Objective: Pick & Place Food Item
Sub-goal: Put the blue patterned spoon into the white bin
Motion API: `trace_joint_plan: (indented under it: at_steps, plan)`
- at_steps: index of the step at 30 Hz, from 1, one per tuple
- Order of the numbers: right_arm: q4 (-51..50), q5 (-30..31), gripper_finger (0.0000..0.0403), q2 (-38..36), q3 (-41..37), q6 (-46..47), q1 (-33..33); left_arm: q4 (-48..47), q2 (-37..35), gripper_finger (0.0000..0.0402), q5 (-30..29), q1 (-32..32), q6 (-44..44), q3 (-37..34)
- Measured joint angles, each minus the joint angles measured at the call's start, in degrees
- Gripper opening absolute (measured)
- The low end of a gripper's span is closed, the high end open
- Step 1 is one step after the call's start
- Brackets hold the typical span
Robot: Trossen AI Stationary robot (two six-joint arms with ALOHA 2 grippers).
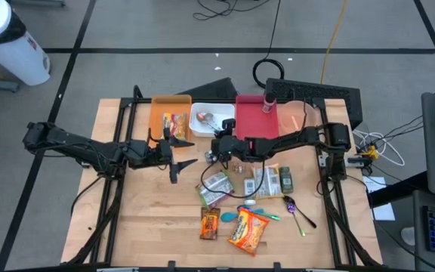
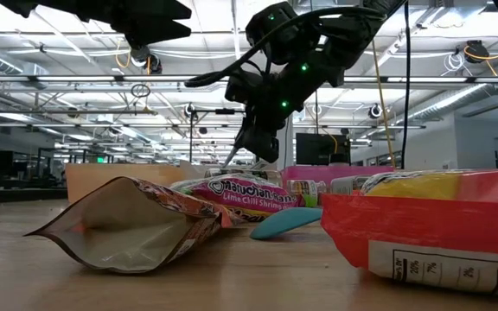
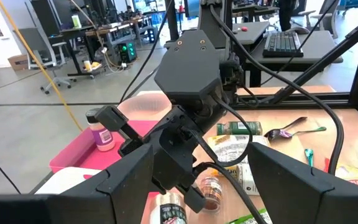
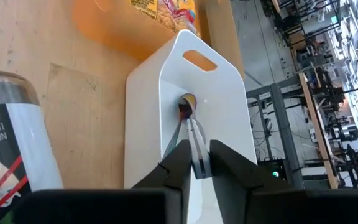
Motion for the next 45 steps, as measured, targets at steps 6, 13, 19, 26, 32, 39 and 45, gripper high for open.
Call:
trace_joint_plan:
  at_steps: [6,13,19,26,32,39,45]
  plan:
    - [-0.8,-0.1,0.0077,0.0,0.0,-0.2,0.0,0.0,0.0,0.0271,0.0,0.0,-0.1,0.0]
    - [-0.9,-0.1,0.0061,0.0,0.0,-0.5,0.0,0.0,0.0,0.0271,0.0,0.0,-0.1,0.0]
    - [-1.2,-0.3,0.0068,0.0,0.0,-1.7,0.0,0.0,0.0,0.0271,0.0,0.0,-0.1,0.0]
    - [-3.4,-2.0,0.0102,0.0,0.0,-0.2,-0.1,-0.1,0.0,0.0271,0.0,0.0,-0.6,0.0]
    - [-3.9,-2.0,0.0132,0.0,0.0,0.4,-0.1,-0.1,0.0,0.0271,0.0,0.0,-0.8,0.0]
    - [-4.6,-2.6,0.0159,0.0,0.0,0.5,-0.1,-0.3,0.0,0.0271,0.0,0.0,-0.8,0.0]
    - [-6.0,-4.7,0.0175,0.0,0.0,2.5,-0.6,-0.4,0.0,0.0271,0.0,0.0,-1.0,0.0]
